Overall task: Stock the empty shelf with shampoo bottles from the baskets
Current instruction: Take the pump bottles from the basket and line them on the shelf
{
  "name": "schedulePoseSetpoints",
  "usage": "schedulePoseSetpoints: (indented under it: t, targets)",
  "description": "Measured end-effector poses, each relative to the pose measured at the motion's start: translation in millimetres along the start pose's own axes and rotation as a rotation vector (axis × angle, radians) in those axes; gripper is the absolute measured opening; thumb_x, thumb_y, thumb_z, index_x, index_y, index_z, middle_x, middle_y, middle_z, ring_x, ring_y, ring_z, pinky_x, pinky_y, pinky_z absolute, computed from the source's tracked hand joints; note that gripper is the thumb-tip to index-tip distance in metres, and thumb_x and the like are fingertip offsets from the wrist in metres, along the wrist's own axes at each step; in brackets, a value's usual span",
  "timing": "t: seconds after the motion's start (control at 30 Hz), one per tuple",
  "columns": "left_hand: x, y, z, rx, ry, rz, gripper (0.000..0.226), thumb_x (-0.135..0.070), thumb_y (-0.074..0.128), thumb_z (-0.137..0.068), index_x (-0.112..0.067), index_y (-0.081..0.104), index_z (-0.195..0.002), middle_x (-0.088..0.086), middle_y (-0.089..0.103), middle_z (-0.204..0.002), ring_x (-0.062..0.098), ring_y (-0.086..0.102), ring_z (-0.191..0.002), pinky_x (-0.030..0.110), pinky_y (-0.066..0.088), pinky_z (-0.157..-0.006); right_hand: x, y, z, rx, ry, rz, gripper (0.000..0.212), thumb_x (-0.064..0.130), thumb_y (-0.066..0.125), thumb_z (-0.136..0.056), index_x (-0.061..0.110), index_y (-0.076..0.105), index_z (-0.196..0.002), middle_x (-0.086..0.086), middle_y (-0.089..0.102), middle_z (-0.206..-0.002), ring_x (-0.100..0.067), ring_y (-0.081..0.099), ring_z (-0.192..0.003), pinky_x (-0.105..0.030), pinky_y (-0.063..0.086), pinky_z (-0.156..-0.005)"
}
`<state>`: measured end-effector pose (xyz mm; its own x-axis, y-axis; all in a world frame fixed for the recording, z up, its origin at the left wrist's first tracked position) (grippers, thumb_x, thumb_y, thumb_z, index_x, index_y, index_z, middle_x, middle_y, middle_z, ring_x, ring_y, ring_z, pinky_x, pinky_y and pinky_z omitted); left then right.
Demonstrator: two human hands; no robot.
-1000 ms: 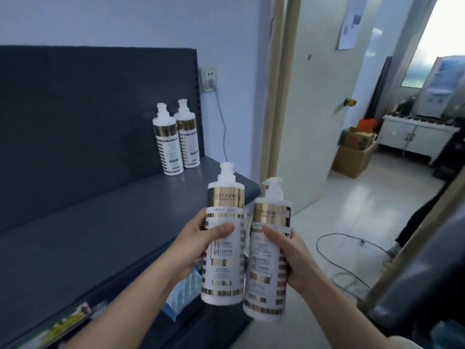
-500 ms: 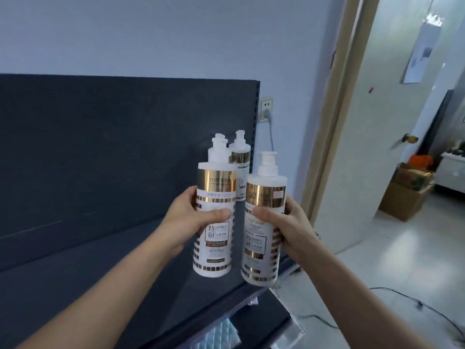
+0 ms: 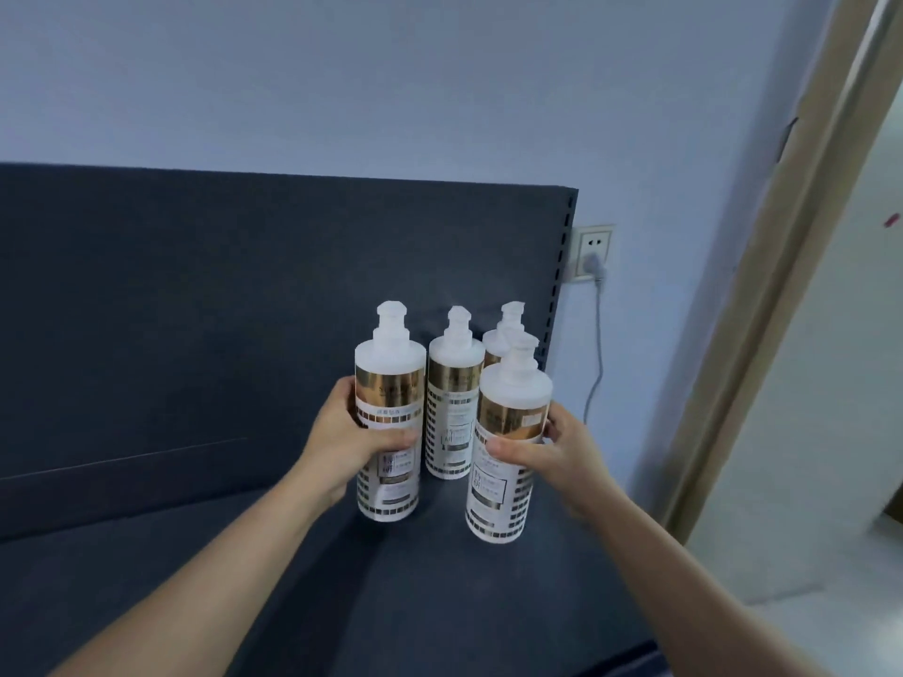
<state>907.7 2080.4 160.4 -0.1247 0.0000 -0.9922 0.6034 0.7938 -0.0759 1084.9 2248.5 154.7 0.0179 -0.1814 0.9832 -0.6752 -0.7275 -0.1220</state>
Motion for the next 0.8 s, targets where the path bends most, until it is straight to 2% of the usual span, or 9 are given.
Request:
schedulePoseSetpoints:
  t: [0.17,0.23,0.37,0.53,0.63,0.7,0.8]
  targets:
    - [11.3,10.6,-23.7,-0.067,-0.012,-0.012,0.071,0.009,0.084,-0.060,-0.017,0.050,-0.117,-0.001,0.068,-0.101,0.011,0.064,-0.092,0.024,0.049,-0.070,-16.3,-10.3,-32.8,-0.020,0.022,0.045,0.051,0.006,0.090,-0.064,0.018,0.063,-0.105,0.007,0.075,-0.092,-0.001,0.071,-0.082,-0.020,0.052,-0.069]
    - [16.7,14.1,-30.8,-0.077,-0.021,-0.020,0.071,0.009,0.084,-0.060,-0.018,0.050,-0.116,-0.001,0.068,-0.101,0.010,0.064,-0.092,0.024,0.049,-0.070,-25.0,-13.1,-42.9,-0.030,0.031,0.038,0.054,0.006,0.090,-0.063,0.017,0.062,-0.108,0.005,0.075,-0.097,-0.003,0.071,-0.086,-0.021,0.052,-0.070]
    - [27.9,17.9,-42.7,-0.092,-0.033,-0.023,0.072,0.008,0.085,-0.059,-0.019,0.051,-0.117,0.001,0.069,-0.102,0.014,0.065,-0.095,0.028,0.051,-0.075,-32.6,-18.1,-58.2,-0.031,0.034,0.018,0.058,0.005,0.089,-0.064,0.013,0.060,-0.113,0.001,0.073,-0.103,-0.011,0.070,-0.094,-0.022,0.052,-0.071]
    - [37.7,21.1,-51.8,-0.103,-0.019,-0.032,0.074,0.008,0.085,-0.059,-0.018,0.051,-0.119,0.001,0.069,-0.105,0.016,0.066,-0.098,0.037,0.054,-0.085,-39.6,-22.8,-65.4,0.019,0.004,0.032,0.059,0.004,0.088,-0.067,0.014,0.059,-0.117,0.000,0.074,-0.106,-0.013,0.071,-0.096,-0.032,0.056,-0.083]
    - [41.4,23.0,-51.1,-0.094,-0.016,-0.038,0.072,0.007,0.085,-0.060,-0.021,0.052,-0.118,-0.001,0.068,-0.105,0.015,0.066,-0.099,0.041,0.054,-0.089,-39.3,-22.3,-65.0,0.017,-0.037,0.024,0.060,0.001,0.085,-0.070,0.018,0.055,-0.119,0.001,0.073,-0.105,-0.008,0.071,-0.093,-0.024,0.056,-0.075]
    - [42.2,22.0,-51.4,-0.090,-0.010,-0.066,0.072,0.003,0.087,-0.060,-0.025,0.052,-0.117,-0.002,0.067,-0.108,0.014,0.065,-0.101,0.042,0.053,-0.091,-37.6,-19.9,-63.8,0.008,-0.074,0.028,0.063,0.005,0.086,-0.066,0.023,0.052,-0.116,0.003,0.071,-0.105,-0.005,0.070,-0.092,-0.019,0.056,-0.070]
    - [37.8,20.3,-49.7,-0.098,0.042,-0.204,0.067,-0.011,0.090,-0.060,-0.040,0.052,-0.108,-0.008,0.055,-0.113,0.004,0.055,-0.103,0.032,0.048,-0.090,-37.4,-15.5,-61.5,-0.017,-0.108,0.064,0.060,0.019,0.077,-0.059,0.032,0.049,-0.111,0.006,0.067,-0.104,-0.003,0.068,-0.092,-0.015,0.054,-0.067]
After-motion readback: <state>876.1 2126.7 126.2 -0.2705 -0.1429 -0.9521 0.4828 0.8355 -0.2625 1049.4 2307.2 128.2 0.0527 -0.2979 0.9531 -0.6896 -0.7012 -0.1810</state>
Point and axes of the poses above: each hand's wrist, its own z-axis away from the middle knuckle, its own y-axis out of the palm, x = y × z, the point moved 4 cm from there along -z, towards the middle knuckle
